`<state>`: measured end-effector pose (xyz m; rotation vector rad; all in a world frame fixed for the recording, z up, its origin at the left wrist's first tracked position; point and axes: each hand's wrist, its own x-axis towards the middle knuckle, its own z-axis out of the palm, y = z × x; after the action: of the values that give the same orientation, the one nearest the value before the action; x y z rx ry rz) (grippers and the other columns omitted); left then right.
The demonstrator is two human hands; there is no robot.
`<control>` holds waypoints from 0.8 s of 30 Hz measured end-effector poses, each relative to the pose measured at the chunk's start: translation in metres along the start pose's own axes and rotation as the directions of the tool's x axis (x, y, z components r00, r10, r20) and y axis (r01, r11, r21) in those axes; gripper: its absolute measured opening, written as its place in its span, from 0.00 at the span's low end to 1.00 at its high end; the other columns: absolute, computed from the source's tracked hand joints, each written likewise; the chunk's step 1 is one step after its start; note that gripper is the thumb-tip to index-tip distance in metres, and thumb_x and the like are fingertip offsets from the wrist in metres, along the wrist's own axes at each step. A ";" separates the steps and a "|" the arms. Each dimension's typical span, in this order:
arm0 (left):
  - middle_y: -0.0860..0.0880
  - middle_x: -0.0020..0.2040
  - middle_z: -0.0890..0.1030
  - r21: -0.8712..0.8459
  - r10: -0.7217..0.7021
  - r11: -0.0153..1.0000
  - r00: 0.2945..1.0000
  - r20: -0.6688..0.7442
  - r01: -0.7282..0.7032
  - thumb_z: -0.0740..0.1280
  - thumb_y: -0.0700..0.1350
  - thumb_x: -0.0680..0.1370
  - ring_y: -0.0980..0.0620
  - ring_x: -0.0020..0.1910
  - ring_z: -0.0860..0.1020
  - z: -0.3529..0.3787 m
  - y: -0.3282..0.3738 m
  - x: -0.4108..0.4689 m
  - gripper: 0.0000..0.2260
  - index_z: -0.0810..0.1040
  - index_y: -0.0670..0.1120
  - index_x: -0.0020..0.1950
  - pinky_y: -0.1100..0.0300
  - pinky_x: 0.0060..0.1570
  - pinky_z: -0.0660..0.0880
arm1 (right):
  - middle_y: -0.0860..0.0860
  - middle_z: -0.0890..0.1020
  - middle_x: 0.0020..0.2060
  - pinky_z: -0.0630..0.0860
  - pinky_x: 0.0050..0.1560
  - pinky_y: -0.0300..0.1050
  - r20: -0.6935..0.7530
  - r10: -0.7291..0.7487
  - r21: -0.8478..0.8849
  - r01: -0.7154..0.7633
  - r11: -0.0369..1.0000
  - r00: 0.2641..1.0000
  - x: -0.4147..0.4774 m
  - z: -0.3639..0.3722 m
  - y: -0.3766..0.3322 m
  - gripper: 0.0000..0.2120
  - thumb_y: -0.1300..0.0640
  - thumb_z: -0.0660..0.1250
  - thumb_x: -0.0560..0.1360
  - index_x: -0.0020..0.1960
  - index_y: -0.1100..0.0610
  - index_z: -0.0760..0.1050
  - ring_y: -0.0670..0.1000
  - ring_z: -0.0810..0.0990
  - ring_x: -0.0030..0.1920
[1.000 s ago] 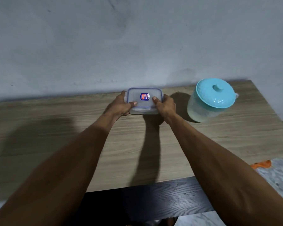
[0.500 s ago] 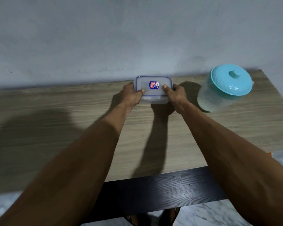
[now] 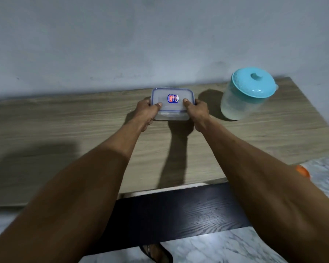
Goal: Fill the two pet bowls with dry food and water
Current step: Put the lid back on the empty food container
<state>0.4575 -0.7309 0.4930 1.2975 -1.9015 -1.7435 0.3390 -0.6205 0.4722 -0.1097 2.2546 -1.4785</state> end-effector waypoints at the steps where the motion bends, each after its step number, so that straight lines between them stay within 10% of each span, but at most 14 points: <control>1: 0.47 0.48 0.81 -0.002 -0.004 1.000 1.000 -0.009 0.004 0.67 0.45 0.79 0.52 0.36 0.76 -0.001 0.000 -0.011 0.12 0.79 0.45 0.62 0.65 0.32 0.69 | 0.58 0.83 0.56 0.78 0.57 0.50 0.010 0.000 0.007 0.000 1.000 1.000 -0.007 -0.003 0.002 0.21 0.47 0.69 0.76 0.62 0.60 0.79 0.57 0.81 0.53; 9: 0.49 0.41 0.78 0.005 0.011 1.000 0.995 -0.102 -0.010 0.68 0.49 0.79 0.54 0.29 0.72 -0.008 0.003 -0.118 0.08 0.80 0.47 0.54 0.65 0.27 0.66 | 0.56 0.82 0.56 0.79 0.57 0.57 0.084 -0.056 0.058 0.051 0.997 0.995 -0.088 -0.053 0.001 0.20 0.47 0.68 0.76 0.64 0.57 0.77 0.58 0.80 0.55; 18: 0.47 0.48 0.81 -0.045 0.063 0.996 0.981 -0.185 -0.072 0.68 0.47 0.79 0.50 0.44 0.77 -0.011 -0.026 -0.253 0.06 0.80 0.49 0.53 0.60 0.37 0.75 | 0.55 0.83 0.56 0.80 0.39 0.51 0.201 -0.079 0.084 0.063 0.994 0.976 -0.205 -0.110 0.032 0.19 0.45 0.68 0.75 0.62 0.53 0.77 0.61 0.82 0.53; 24: 0.45 0.54 0.84 -0.054 0.045 0.997 0.971 -0.234 -0.060 0.67 0.47 0.79 0.51 0.45 0.78 -0.017 -0.071 -0.313 0.11 0.81 0.47 0.59 0.60 0.41 0.75 | 0.54 0.85 0.52 0.81 0.57 0.58 0.200 -0.118 0.079 0.104 0.991 0.973 -0.258 -0.114 0.075 0.19 0.47 0.69 0.73 0.59 0.56 0.80 0.58 0.83 0.53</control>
<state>0.6784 -0.5039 0.5493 1.3505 -1.7242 -1.5356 0.5382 -0.4136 0.5244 -0.3563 2.0609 -1.5248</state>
